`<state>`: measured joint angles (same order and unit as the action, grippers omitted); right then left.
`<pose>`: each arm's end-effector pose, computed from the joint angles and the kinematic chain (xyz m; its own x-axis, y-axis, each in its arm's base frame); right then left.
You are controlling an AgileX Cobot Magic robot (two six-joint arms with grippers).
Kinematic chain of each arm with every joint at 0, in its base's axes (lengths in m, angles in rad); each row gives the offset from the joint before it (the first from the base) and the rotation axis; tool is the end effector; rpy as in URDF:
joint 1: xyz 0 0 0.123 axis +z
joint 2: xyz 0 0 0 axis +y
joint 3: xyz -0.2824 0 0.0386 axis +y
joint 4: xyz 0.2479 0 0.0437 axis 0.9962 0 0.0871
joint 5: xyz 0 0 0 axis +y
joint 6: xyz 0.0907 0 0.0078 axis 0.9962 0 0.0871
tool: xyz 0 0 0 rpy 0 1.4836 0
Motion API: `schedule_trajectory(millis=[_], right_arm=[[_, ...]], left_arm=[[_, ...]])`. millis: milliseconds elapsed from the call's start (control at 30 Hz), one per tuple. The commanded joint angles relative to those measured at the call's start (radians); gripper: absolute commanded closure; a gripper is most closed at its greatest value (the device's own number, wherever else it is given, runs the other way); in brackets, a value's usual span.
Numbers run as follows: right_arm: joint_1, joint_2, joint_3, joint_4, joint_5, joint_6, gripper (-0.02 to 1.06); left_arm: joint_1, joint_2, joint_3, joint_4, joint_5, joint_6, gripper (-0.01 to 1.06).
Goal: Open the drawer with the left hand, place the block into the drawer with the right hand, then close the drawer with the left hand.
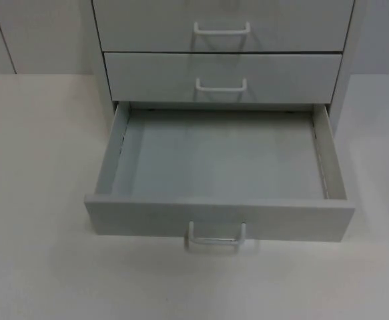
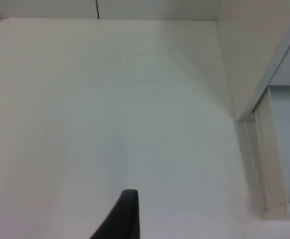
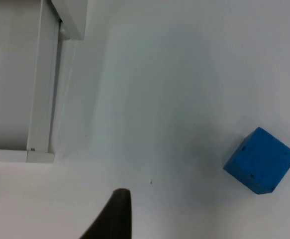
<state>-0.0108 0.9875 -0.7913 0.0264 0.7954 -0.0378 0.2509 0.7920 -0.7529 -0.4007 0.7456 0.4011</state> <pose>0.1845 -0.0003 0.3029 -0.7857 -0.0108 -0.6185 -0.0160 0.9999 0.0029 0.1493 0.0134 0.3314 -0.5920 -0.0529 -0.8042 0.0225 0.9964 -0.0821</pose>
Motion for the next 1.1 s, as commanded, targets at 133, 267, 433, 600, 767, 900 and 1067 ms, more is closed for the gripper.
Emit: schedule_trajectory(millis=[133,267,433,600,767,900,1067], right_arm=[[-0.004,-0.004,-0.005,0.004,0.008,0.004,-0.01],[-0.004,-0.004,-0.005,0.002,0.009,0.004,-0.01],[-0.004,-0.004,-0.005,-0.003,0.011,0.004,-0.01],[-0.004,-0.004,-0.060,-0.060,0.108,0.079,-0.01],[-0.004,-0.004,-0.150,-0.153,0.191,0.117,-0.01],[-0.004,-0.004,-0.182,-0.155,0.204,0.125,-0.01],[-0.004,-0.002,-0.182,-0.182,0.202,0.134,-0.01]], left_arm=[[-0.119,-0.016,0.004,-0.033,0.012,0.017,0.03],[-0.158,-0.016,0.004,0.065,0.003,-0.043,0.03],[-0.160,-0.016,0.004,0.071,0.001,-0.043,0.03],[-0.160,-0.016,0.004,0.082,0.004,-0.039,0.03],[-0.160,-0.016,0.004,0.132,-0.003,-0.039,0.03],[-0.164,-0.016,0.004,0.174,-0.003,-0.043,0.03],[-0.242,-0.016,0.004,0.246,-0.001,-0.051,0.03]])
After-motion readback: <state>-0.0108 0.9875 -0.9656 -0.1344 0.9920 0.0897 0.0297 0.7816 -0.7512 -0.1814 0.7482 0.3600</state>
